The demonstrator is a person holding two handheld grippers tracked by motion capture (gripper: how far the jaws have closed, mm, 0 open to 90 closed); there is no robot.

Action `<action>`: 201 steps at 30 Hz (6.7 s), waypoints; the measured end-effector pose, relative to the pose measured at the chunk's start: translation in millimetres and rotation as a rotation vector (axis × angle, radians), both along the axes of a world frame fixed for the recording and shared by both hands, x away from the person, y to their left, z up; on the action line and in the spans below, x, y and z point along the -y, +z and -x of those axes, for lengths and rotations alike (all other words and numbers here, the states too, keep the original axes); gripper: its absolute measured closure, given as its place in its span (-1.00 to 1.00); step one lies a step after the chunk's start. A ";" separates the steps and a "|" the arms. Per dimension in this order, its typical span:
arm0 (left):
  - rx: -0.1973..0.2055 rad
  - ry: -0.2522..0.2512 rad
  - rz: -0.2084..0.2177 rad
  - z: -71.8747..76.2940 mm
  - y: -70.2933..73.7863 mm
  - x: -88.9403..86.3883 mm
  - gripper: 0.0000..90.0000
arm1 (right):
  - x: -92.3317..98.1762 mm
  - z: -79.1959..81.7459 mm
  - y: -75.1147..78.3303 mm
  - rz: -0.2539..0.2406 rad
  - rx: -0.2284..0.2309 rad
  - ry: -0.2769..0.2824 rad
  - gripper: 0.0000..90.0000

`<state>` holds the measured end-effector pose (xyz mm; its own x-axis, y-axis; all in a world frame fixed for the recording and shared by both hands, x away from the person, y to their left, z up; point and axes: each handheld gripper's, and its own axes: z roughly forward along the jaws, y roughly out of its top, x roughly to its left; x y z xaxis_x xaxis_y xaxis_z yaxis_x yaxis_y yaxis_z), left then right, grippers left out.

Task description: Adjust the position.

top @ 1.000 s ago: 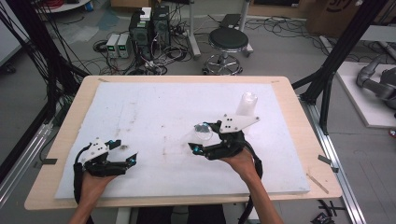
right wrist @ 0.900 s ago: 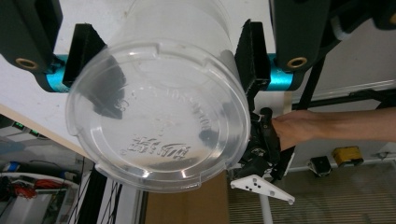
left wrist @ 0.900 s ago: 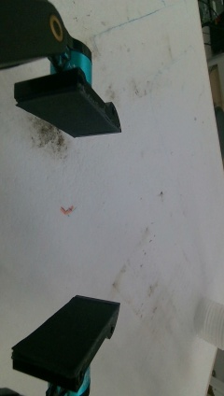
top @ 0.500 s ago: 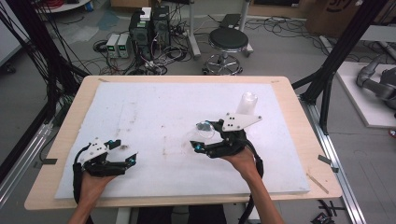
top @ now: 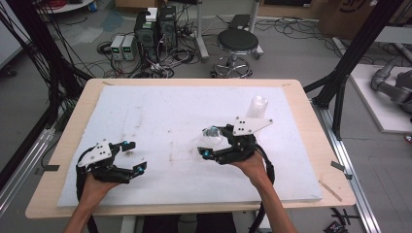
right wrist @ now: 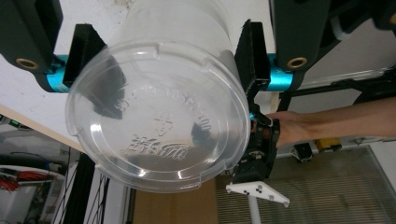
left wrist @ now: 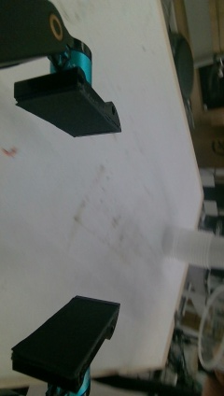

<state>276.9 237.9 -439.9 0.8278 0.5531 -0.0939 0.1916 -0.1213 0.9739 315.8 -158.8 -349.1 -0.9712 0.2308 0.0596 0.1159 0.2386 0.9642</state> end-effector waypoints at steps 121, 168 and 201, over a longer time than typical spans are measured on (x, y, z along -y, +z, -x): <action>-0.155 -0.543 -0.788 -40.3 99.7 133.6 -0.25 | -38.4 5.8 21.6 0.771 0.015 0.189 -0.65; -0.117 -0.571 -0.737 -43.5 95.5 149.9 -0.68 | -54.8 -3.5 20.6 0.762 -0.011 0.265 -0.01; 0.008 -0.391 0.052 -20.1 46.5 71.7 -0.85 | -0.7 3.5 -14.8 0.209 0.040 0.211 -0.02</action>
